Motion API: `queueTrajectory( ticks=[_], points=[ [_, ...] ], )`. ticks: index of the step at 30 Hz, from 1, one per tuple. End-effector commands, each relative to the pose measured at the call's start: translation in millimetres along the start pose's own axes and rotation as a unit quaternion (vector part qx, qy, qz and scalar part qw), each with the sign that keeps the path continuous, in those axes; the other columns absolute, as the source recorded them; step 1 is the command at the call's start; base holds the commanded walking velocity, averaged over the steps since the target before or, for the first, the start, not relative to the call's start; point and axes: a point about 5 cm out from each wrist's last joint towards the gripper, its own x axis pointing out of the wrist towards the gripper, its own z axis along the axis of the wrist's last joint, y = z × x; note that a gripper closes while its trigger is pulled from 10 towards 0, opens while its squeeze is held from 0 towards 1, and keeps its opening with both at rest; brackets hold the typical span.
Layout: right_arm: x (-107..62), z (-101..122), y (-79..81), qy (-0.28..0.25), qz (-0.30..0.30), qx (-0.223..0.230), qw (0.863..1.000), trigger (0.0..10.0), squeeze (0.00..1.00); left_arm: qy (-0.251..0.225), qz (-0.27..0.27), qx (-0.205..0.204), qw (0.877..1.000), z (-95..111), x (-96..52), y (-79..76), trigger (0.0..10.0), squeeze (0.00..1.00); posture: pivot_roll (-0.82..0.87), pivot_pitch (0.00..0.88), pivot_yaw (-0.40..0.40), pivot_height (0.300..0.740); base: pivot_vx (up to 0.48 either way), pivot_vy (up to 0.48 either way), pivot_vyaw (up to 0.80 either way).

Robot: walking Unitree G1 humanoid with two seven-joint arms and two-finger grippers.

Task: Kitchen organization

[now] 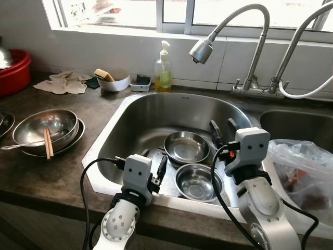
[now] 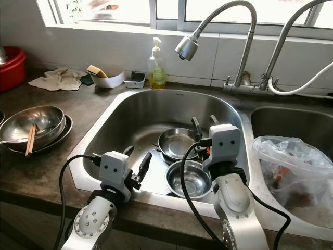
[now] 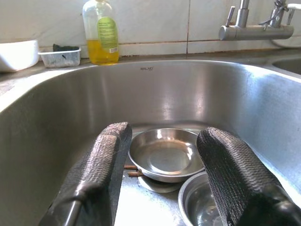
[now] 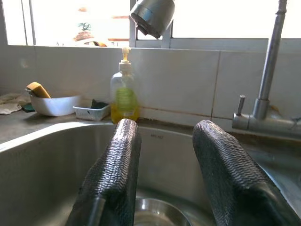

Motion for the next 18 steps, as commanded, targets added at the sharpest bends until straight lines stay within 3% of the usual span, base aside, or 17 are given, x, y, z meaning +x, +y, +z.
queueTrajectory(
  ticks=[1, 8, 18],
  points=[
    [-3.6, 1.5, 2.4, -0.002, -0.002, 0.002, 1.000, 10.0, 0.00, -0.006, 0.000, -0.004, 1.000, 3.4, -1.7, -2.3, 10.0, 0.00, 0.03, 0.000, -0.022, 0.740, 0.000, 0.000, 0.00],
    [-4.3, -0.9, 7.7, 0.004, 0.000, 0.009, 1.000, 10.0, 0.00, 0.005, -0.004, 0.002, 1.000, -1.6, -3.9, -3.0, 10.0, 0.00, 0.03, 0.000, -0.023, 0.740, 0.000, 0.000, 0.00],
    [-2.9, -1.9, 9.0, 0.007, -0.004, 0.012, 1.000, 10.0, 0.00, 0.005, -0.005, 0.002, 1.000, -1.5, -5.7, -3.1, 10.0, 0.00, 0.03, 0.000, -0.020, 0.740, -0.285, 0.000, 0.00]
  ],
)
